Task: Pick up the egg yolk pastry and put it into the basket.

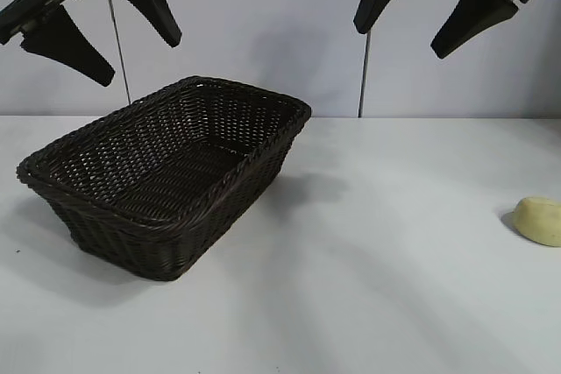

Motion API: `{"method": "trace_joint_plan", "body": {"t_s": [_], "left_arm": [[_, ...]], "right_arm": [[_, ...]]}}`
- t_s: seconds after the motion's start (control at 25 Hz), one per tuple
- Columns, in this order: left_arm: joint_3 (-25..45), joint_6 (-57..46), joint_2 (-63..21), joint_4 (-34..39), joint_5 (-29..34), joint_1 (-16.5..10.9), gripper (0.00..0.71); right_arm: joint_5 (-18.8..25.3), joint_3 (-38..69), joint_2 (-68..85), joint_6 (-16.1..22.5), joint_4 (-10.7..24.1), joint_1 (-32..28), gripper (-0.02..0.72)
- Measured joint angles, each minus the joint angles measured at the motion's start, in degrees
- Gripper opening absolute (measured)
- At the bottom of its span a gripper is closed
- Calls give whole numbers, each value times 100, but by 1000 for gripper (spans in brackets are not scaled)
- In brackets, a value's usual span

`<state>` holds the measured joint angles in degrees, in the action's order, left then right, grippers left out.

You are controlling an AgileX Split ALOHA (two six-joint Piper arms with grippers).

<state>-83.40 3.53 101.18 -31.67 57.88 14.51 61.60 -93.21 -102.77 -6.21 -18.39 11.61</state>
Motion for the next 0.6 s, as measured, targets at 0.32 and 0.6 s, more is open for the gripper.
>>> {"method": "trace_joint_plan", "body": {"t_s": [0.32, 0.6], "left_arm": [[0, 0, 0, 0, -137, 0, 553], [0, -118, -6, -24, -39, 0, 553]], "right_arm": [[-1, 0, 0, 5, 0, 0, 654], [-1, 0, 0, 5, 0, 0, 654]]}}
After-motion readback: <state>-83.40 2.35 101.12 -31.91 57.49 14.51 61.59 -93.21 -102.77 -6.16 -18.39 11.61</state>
